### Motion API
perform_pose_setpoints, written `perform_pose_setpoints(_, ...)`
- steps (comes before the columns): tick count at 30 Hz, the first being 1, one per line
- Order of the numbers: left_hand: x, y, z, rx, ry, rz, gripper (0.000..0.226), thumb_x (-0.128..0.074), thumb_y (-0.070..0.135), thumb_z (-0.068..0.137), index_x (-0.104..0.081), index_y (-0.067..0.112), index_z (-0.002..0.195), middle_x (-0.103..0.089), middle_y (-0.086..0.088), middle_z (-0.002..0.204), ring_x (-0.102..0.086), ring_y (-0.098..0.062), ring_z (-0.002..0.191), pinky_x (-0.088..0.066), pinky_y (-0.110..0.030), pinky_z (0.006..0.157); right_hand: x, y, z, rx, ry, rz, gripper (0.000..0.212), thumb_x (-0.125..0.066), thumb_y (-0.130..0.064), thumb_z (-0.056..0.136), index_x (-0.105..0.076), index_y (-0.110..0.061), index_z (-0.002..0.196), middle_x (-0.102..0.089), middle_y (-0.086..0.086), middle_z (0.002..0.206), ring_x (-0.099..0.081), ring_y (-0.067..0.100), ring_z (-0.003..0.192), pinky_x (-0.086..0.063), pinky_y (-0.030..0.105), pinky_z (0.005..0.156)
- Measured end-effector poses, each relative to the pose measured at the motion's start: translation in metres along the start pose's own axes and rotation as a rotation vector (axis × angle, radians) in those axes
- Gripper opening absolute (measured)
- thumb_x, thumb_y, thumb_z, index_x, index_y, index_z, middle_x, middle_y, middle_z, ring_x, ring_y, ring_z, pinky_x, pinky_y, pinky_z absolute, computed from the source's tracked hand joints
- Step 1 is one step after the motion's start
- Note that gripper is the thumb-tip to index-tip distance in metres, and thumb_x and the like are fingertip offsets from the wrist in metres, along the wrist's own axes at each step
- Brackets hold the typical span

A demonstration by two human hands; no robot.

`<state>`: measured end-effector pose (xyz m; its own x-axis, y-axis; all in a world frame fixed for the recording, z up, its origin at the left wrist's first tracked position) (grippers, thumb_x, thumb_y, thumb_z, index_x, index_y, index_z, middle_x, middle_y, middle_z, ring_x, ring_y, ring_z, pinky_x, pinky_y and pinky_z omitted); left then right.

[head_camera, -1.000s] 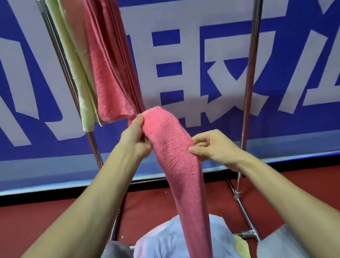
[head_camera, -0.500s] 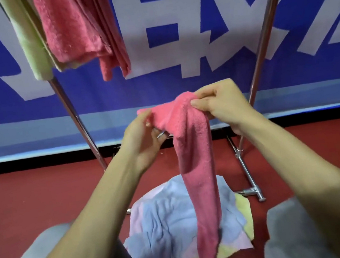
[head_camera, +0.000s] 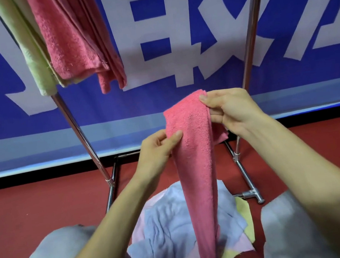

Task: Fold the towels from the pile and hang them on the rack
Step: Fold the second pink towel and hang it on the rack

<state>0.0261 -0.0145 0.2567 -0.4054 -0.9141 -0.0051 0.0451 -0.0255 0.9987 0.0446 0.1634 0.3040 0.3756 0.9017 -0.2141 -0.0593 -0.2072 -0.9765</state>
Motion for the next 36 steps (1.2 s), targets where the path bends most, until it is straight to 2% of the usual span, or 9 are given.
perform_pose_setpoints(4,-0.004,0.009,0.000,-0.073,-0.015,0.009,0.011,-0.062,0.016,0.090,-0.069,0.009,0.085,-0.069,0.004,0.071,-0.058,-0.004,0.062,-0.047,-0.018,0.059,0.007,0.007,0.004,-0.042,0.013,-0.008,0.005,-0.066,-0.001,0.085,-0.069,0.000,0.088,-0.073,0.008,0.074,-0.071,0.016,0.068,-0.060,0.029,0.065)
perform_pose_setpoints(9,-0.006,0.015,0.000,-0.122,0.034,-0.040,0.016,-0.064,0.018,0.088,-0.071,0.004,0.092,-0.069,-0.010,0.081,-0.059,-0.015,0.072,-0.048,-0.028,0.065,-0.008,0.018,0.003,-0.062,-0.002,-0.033,0.020,-0.060,-0.015,0.092,-0.068,0.003,0.097,-0.070,0.013,0.087,-0.067,0.020,0.078,-0.057,0.032,0.072)
perform_pose_setpoints(13,0.001,0.021,0.000,-0.111,0.072,-0.100,0.020,-0.067,0.023,0.087,-0.072,0.004,0.088,-0.068,-0.015,0.080,-0.056,-0.023,0.071,-0.045,-0.038,0.065,-0.015,0.037,-0.004,-0.215,-0.002,-0.194,0.037,-0.052,-0.040,0.095,-0.066,-0.006,0.096,-0.067,0.012,0.090,-0.063,0.025,0.084,-0.050,0.036,0.081)
perform_pose_setpoints(19,0.023,0.025,0.001,0.018,0.209,-0.282,0.021,-0.063,0.017,0.089,-0.058,0.010,0.070,-0.043,-0.002,0.058,-0.037,-0.012,0.050,-0.032,-0.022,0.045,-0.031,0.053,-0.015,-0.310,-0.200,-0.215,0.048,-0.039,-0.052,0.097,-0.067,-0.015,0.108,-0.072,0.004,0.099,-0.066,0.017,0.089,-0.048,0.038,0.091)
perform_pose_setpoints(24,0.043,0.028,0.005,0.093,0.259,-0.400,0.021,-0.059,0.003,0.089,-0.053,0.008,0.069,-0.044,0.006,0.044,-0.040,-0.007,0.040,-0.037,-0.018,0.038,-0.035,0.052,-0.020,-0.225,-0.299,-0.281,0.048,-0.049,-0.044,0.095,-0.067,-0.003,0.111,-0.069,0.008,0.098,-0.062,0.022,0.091,-0.047,0.039,0.095)
perform_pose_setpoints(27,0.051,0.023,0.007,0.099,0.292,-0.383,0.010,-0.060,0.005,0.089,-0.058,0.007,0.079,-0.047,0.000,0.055,-0.041,-0.009,0.043,-0.036,-0.022,0.046,-0.037,0.049,-0.025,-0.128,-0.345,-0.421,0.038,-0.046,-0.039,0.098,-0.071,-0.010,0.098,-0.069,-0.002,0.083,-0.061,0.010,0.076,-0.048,0.027,0.081)
perform_pose_setpoints(30,0.054,0.017,0.010,0.116,0.332,-0.420,0.013,-0.059,0.004,0.090,-0.058,0.006,0.077,-0.048,-0.001,0.054,-0.042,-0.007,0.040,-0.038,-0.019,0.040,-0.044,0.047,-0.030,-0.003,-0.381,-0.556,0.031,-0.051,-0.037,0.096,-0.067,-0.013,0.084,-0.062,-0.005,0.072,-0.051,0.003,0.065,-0.044,0.016,0.065)
perform_pose_setpoints(33,0.051,0.013,0.012,0.180,0.326,-0.469,0.018,-0.060,0.006,0.090,-0.053,0.009,0.073,-0.045,-0.002,0.050,-0.042,-0.007,0.034,-0.037,-0.017,0.036,-0.042,0.049,-0.026,0.173,-0.312,-0.828,0.031,-0.066,-0.040,0.085,-0.068,-0.010,0.078,-0.062,0.005,0.067,-0.048,0.009,0.064,-0.043,0.030,0.065)
perform_pose_setpoints(36,0.047,0.013,0.013,0.179,0.326,-0.476,0.019,-0.060,0.004,0.090,-0.056,0.006,0.072,-0.051,-0.003,0.055,-0.048,-0.006,0.039,-0.043,-0.016,0.038,-0.036,0.040,-0.024,0.266,-0.188,-1.015,0.029,-0.066,-0.031,0.086,-0.065,-0.005,0.074,-0.050,0.007,0.063,-0.040,0.016,0.063,-0.034,0.032,0.061)
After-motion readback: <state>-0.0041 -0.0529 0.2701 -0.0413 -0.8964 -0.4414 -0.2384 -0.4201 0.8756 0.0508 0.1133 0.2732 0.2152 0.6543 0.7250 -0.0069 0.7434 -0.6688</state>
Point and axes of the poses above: each hand's wrist, its own z-axis towards the middle knuckle, its own x-axis out of the back of the hand, y = z × x, the point moved 4 cm from there along z, towards the middle knuckle
